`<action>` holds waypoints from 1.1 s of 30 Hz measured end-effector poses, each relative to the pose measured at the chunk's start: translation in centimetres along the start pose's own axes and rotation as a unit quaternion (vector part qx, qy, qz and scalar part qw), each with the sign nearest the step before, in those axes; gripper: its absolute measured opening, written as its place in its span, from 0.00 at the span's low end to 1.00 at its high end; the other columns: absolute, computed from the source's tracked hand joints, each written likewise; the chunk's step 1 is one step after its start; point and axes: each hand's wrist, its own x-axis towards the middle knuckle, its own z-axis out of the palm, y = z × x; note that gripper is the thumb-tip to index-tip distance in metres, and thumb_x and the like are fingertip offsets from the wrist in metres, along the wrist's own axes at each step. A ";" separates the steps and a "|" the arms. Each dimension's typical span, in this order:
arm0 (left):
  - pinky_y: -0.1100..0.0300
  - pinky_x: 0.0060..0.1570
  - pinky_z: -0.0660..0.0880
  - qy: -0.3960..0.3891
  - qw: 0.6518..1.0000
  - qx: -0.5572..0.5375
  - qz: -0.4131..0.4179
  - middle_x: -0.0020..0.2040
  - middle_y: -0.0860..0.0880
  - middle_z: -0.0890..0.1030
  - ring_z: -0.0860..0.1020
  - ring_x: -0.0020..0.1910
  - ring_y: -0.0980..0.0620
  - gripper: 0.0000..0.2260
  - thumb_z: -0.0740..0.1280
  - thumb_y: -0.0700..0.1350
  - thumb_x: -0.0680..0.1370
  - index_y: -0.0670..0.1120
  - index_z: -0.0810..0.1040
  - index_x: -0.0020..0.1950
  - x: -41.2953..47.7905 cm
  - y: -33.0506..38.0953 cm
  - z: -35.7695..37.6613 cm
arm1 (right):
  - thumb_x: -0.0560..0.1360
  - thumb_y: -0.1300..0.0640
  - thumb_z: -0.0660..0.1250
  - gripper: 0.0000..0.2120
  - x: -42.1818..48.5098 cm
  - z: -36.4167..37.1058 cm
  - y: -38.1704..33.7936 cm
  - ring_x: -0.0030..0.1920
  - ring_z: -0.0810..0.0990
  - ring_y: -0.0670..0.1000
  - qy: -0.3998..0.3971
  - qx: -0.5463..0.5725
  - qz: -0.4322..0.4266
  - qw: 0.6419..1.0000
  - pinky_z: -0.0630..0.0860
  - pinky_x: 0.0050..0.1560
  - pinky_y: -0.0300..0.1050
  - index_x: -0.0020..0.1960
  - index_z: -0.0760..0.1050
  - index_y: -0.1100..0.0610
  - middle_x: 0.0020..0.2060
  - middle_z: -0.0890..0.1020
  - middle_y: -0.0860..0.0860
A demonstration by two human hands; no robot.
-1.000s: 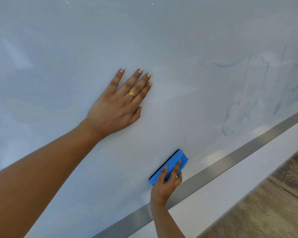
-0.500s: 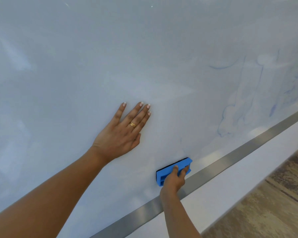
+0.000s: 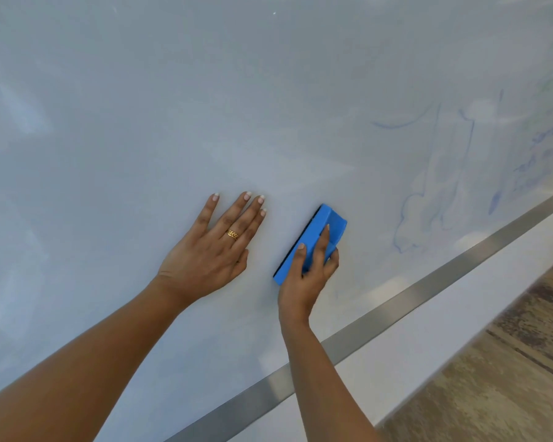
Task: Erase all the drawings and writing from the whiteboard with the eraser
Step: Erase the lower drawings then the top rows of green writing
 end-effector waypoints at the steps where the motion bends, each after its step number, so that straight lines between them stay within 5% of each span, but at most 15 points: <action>1: 0.41 0.72 0.48 0.003 1.000 0.000 -0.001 0.76 0.42 0.57 0.55 0.75 0.44 0.27 0.51 0.49 0.79 0.39 0.55 0.76 0.0 0.0 0.0 | 0.80 0.55 0.57 0.21 0.0 -0.5 0.7 0.64 0.67 0.42 0.013 0.005 0.019 1.000 0.65 0.55 0.25 0.68 0.57 0.39 0.70 0.58 0.49; 4: 0.41 0.72 0.49 0.005 1.000 0.002 -0.001 0.76 0.42 0.56 0.55 0.75 0.44 0.27 0.51 0.49 0.79 0.38 0.55 0.76 0.0 0.0 0.1 | 0.80 0.53 0.57 0.22 0.3 -2.4 3.5 0.66 0.68 0.50 0.063 0.003 0.129 0.990 0.67 0.61 0.40 0.71 0.58 0.42 0.71 0.58 0.52; 8: 0.41 0.72 0.48 0.002 1.000 0.009 0.003 0.76 0.42 0.56 0.55 0.75 0.44 0.27 0.50 0.49 0.80 0.38 0.54 0.76 0.1 0.0 0.2 | 0.80 0.51 0.56 0.24 -0.1 -5.8 8.5 0.69 0.66 0.54 0.059 -0.034 0.254 0.965 0.65 0.66 0.47 0.74 0.54 0.44 0.72 0.60 0.53; 12: 0.41 0.71 0.48 0.002 1.000 0.009 0.002 0.76 0.41 0.56 0.55 0.75 0.44 0.27 0.49 0.49 0.80 0.38 0.53 0.76 0.0 0.1 0.2 | 0.81 0.52 0.56 0.24 -1.0 -7.3 10.5 0.53 0.73 0.53 0.051 -0.038 0.374 0.925 0.72 0.52 0.49 0.75 0.53 0.44 0.63 0.71 0.51; 17: 0.41 0.71 0.48 0.004 1.000 0.010 0.002 0.76 0.41 0.56 0.55 0.75 0.44 0.27 0.49 0.49 0.80 0.38 0.54 0.76 0.2 0.2 0.3 | 0.81 0.47 0.50 0.25 -3.8 -5.9 10.1 0.50 0.74 0.58 0.020 -0.137 0.421 0.896 0.73 0.51 0.52 0.76 0.47 0.45 0.58 0.73 0.60; 24: 0.40 0.71 0.48 0.001 1.000 0.012 -0.001 0.76 0.41 0.56 0.54 0.75 0.43 0.27 0.50 0.49 0.80 0.38 0.54 0.76 0.1 0.2 0.2 | 0.81 0.50 0.51 0.25 -7.6 -2.9 6.4 0.52 0.75 0.61 -0.010 -0.160 0.360 0.919 0.73 0.55 0.54 0.76 0.47 0.48 0.63 0.66 0.62; 33: 0.40 0.71 0.49 -0.004 1.000 -0.001 -0.002 0.76 0.40 0.56 0.55 0.75 0.41 0.26 0.50 0.48 0.80 0.38 0.55 0.76 0.1 0.1 -0.1 | 0.79 0.48 0.54 0.24 -6.7 -0.7 1.1 0.60 0.72 0.48 -0.075 -0.155 0.069 0.983 0.75 0.55 0.41 0.70 0.47 0.37 0.67 0.61 0.52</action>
